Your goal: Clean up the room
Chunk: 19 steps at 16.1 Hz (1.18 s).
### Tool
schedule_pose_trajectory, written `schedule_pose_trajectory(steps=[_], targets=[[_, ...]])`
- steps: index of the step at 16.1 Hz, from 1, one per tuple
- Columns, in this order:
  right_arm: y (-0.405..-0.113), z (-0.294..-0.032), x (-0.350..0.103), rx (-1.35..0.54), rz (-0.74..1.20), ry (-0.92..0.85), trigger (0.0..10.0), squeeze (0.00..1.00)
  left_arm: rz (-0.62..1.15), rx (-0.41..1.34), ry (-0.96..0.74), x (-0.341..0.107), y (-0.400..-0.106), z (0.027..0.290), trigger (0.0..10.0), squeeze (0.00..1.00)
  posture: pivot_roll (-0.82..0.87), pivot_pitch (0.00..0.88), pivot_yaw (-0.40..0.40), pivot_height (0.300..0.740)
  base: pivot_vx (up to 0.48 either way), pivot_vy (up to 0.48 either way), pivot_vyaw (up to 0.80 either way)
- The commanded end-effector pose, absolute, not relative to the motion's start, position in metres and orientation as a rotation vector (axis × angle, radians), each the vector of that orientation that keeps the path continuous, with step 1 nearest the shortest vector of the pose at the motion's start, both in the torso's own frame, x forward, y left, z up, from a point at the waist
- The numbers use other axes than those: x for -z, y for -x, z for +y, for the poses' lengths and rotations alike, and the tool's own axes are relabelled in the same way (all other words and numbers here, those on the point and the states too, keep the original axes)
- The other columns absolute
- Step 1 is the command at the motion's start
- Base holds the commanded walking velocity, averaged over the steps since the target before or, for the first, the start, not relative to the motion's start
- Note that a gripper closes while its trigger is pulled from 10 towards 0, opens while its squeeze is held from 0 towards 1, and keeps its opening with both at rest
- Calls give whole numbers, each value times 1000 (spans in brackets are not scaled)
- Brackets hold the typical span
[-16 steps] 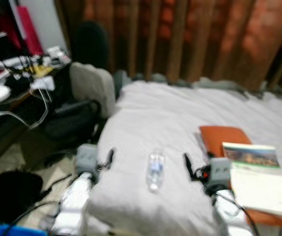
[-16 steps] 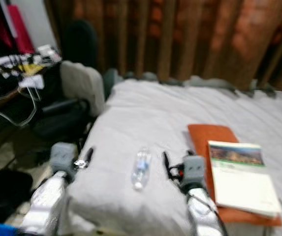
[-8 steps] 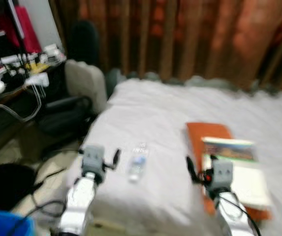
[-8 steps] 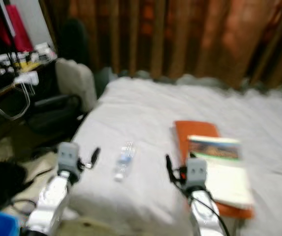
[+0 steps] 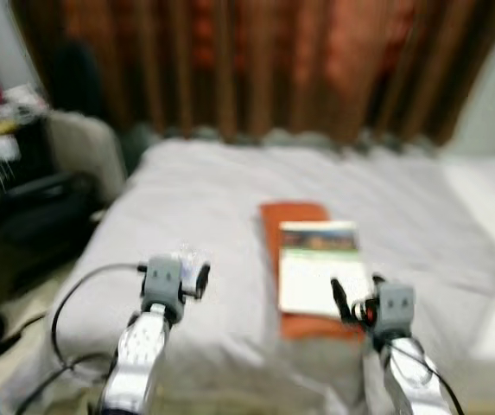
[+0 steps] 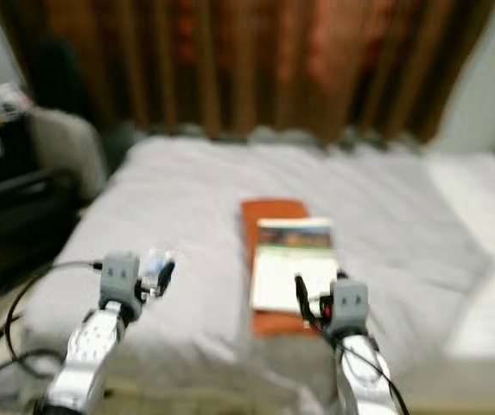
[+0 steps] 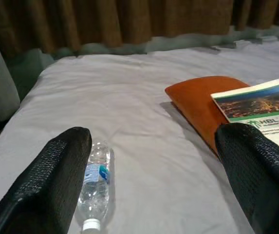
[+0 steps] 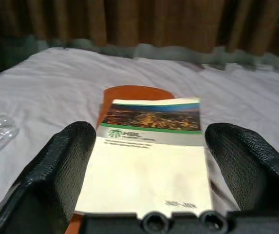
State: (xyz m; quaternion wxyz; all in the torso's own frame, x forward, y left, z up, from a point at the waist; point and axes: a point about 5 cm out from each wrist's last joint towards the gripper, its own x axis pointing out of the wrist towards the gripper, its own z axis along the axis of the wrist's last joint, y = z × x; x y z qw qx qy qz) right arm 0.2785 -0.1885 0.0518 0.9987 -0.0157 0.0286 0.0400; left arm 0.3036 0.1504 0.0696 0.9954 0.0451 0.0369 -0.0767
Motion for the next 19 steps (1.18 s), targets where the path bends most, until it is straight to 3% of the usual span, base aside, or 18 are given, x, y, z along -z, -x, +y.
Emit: schedule_pose_trajectory(steps=[1, 12, 16, 19], targets=[[-284, -177, -54, -118, 54, 18, 10000, 0, 71, 108, -112, -72, -305, 163, 10000, 0, 8, 0, -41, 740, 379, 296, 0], [-285, -171, -49, -159, 88, 12, 10000, 0, 90, 91, -131, -73, -310, 164, 10000, 0, 14, 0, -46, 740, 384, 287, 0], [-284, -172, -49, -152, 82, 4, 10000, 0, 96, 136, -118, -73, -312, 154, 10000, 0, 6, 0, -41, 740, 404, 0, 0], [-284, -173, -49, -148, 82, 3, 10000, 0, 97, 137, -128, -72, -311, 152, 10000, 0, 2, 0, -38, 740, 0, 0, 0]])
